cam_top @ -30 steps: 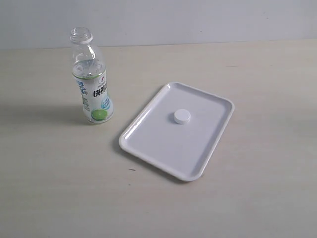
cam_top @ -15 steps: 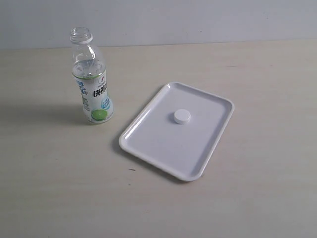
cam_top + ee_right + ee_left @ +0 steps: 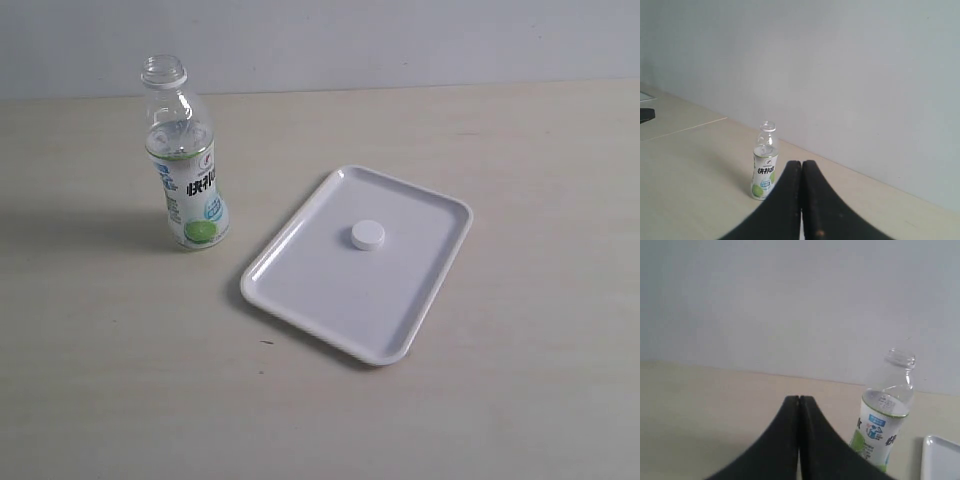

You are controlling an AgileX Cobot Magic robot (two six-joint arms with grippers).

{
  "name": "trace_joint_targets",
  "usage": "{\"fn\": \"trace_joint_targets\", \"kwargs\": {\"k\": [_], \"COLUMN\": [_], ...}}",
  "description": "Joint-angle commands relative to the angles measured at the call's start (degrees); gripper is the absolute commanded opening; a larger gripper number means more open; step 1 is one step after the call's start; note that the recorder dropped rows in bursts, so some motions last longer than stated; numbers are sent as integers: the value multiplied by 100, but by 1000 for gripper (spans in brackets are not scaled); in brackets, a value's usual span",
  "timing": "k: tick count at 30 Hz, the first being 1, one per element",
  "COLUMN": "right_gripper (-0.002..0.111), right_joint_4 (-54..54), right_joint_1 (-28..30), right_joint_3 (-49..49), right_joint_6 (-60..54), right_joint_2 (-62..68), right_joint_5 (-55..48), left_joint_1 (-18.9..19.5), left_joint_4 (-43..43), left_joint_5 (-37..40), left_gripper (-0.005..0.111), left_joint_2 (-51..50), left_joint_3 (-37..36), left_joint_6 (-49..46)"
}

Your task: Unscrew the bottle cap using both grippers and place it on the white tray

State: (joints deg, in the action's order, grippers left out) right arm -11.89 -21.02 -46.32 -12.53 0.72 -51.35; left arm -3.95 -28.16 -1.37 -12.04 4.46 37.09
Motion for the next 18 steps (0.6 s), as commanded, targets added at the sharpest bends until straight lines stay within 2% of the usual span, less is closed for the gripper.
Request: {"fn": "trace_joint_targets", "kwargs": {"k": [1, 5, 9, 14, 18], "right_gripper": [0, 0, 0, 0, 0], "right_joint_4": [-12, -12, -12, -12, -23], "right_joint_1": [17, 17, 17, 17, 17], "right_joint_3": [36, 36, 36, 36, 36], "right_joint_6": [-24, -24, -24, -24, -24], "right_joint_2": [-18, -18, -18, -18, -18], "right_joint_5": [41, 41, 41, 41, 41], "left_joint_1": [-9, -9, -9, 2, 2], "left_joint_4": [54, 54, 238, 1876, 2272], "left_joint_5": [394, 859, 952, 1359, 1537], "left_gripper": [0, 0, 0, 0, 0], "left_joint_2": [24, 35, 311, 1204, 1204], "left_joint_3": [-20, -20, -114, -273, -446], "left_joint_6": [79, 79, -95, -1955, -2561]}}
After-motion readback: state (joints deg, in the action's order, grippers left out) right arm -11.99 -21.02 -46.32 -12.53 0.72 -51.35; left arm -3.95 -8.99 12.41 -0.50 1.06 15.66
